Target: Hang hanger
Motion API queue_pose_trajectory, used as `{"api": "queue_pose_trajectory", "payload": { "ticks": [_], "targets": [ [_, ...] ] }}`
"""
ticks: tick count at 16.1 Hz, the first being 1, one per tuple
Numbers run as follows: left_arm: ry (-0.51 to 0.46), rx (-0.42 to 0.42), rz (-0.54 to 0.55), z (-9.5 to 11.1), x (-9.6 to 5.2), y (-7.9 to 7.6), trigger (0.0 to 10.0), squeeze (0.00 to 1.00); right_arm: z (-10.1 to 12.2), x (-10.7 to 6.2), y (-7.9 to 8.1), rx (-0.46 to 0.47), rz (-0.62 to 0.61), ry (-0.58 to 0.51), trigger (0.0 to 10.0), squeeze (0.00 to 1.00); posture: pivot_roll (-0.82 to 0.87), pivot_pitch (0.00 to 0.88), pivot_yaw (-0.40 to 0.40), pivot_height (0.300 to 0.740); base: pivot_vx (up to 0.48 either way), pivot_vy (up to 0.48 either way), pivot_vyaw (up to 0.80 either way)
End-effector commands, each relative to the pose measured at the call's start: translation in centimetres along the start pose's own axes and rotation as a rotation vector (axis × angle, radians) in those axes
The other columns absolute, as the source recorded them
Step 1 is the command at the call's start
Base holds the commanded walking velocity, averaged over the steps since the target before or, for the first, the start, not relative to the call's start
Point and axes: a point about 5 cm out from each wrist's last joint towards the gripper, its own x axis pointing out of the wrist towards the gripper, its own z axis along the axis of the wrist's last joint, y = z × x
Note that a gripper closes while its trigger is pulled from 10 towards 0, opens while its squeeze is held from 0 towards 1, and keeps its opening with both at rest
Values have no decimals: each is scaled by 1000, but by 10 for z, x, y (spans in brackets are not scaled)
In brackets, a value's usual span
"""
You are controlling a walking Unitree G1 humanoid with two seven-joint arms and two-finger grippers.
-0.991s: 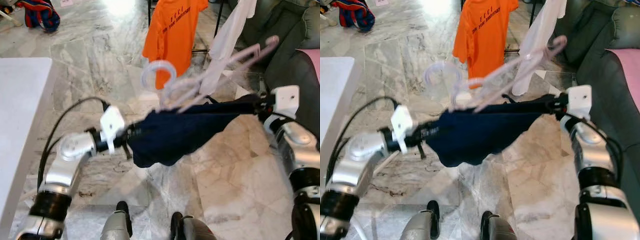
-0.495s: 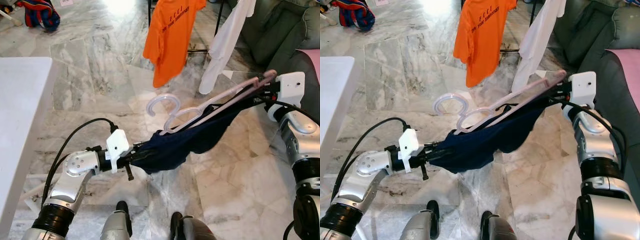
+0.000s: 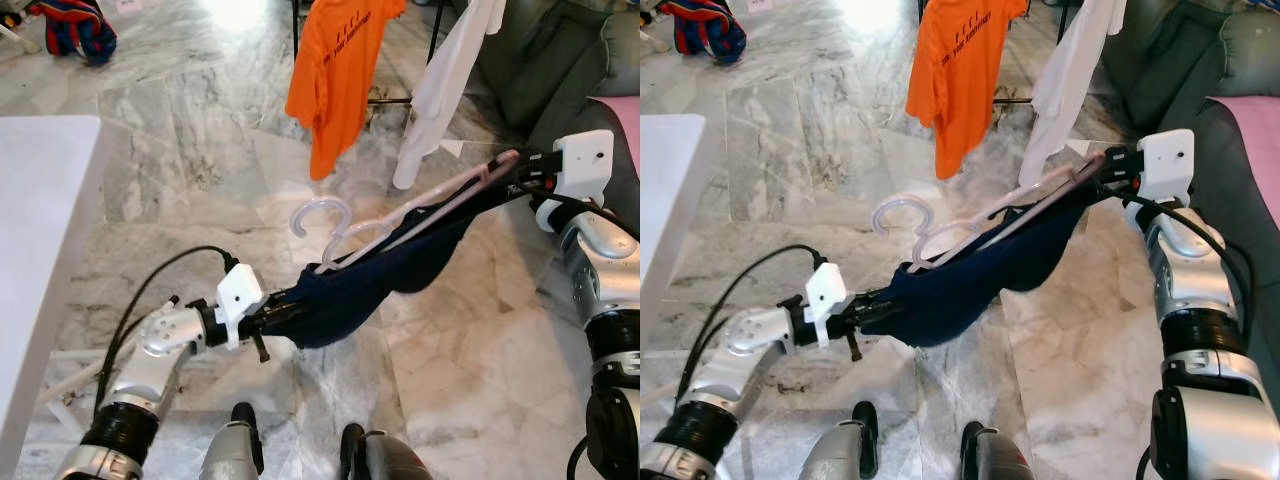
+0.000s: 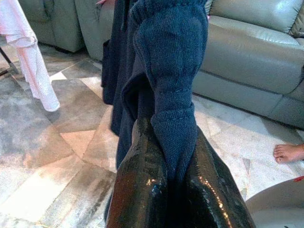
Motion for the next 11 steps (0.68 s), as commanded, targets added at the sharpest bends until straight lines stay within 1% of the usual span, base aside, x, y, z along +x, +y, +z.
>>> {"api": "queue_pose_trajectory", "payload": {
  "ticks": [1, 6, 8, 9, 11],
  "targets": [
    [104, -63, 39, -26, -21, -2, 0, 0, 21, -6, -29, -2, -125, -79, 0, 0, 17, 297, -42, 740, 0, 0, 0],
    [149, -35, 26, -34, -18, -4, 0, 0, 32, -2, -25, -5, -109, -114, 0, 0, 18, 301, -39, 740, 0, 0, 0],
    [217, 32, -3, -41, -18, -7, 0, 0, 37, 0, -20, 0, -95, -129, 0, 0, 19, 300, -36, 740, 0, 0, 0],
    [220, 20, 7, -42, -16, -6, 0, 0, 40, 2, -15, 4, -76, -138, 0, 0, 19, 299, -34, 740, 0, 0, 0],
    [251, 33, 14, -46, -14, -6, 0, 0, 45, 6, -2, -6, -29, -148, 0, 0, 17, 297, -34, 740, 0, 0, 0]
  ]
}}
